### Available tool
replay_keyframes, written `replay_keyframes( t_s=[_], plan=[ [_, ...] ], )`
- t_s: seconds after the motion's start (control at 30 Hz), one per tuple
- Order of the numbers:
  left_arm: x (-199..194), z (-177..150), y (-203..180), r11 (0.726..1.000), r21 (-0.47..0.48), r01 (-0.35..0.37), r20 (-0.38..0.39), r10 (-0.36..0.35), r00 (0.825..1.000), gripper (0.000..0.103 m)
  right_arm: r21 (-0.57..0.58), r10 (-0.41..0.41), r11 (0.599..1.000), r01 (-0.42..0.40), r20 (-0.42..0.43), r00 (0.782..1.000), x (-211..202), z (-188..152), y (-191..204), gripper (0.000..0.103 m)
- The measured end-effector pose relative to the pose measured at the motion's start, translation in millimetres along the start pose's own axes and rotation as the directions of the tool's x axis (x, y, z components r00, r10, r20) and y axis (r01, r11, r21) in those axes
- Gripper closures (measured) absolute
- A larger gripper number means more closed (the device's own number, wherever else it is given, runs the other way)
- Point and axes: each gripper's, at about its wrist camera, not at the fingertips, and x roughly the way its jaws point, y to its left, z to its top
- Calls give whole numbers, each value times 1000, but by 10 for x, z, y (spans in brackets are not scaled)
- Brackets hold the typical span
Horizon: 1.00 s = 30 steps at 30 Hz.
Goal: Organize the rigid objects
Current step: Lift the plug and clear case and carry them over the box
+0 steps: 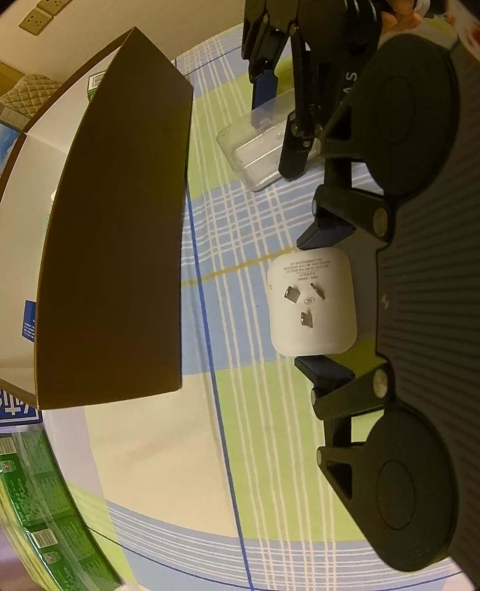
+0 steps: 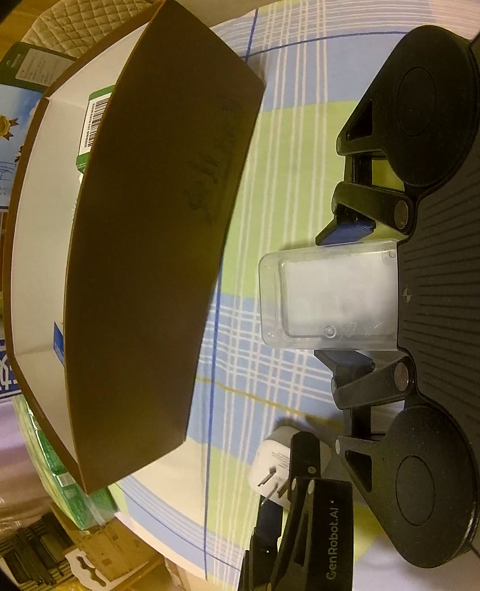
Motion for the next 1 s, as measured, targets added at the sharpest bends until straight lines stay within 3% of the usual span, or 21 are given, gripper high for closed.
replay_keyframes(
  t_s=[0.6, 1.0],
  plan=[
    [-155, -257, -37, 1000, 15, -9, -11, 9, 1000, 45, 19, 33, 999, -33, -28, 999, -102, -199, 105, 50],
    [-522, -377, -135, 999, 26, 21, 39, -22, 999, 45, 45, 60, 997, -62, 38, 997, -470, -298, 92, 50]
  ],
)
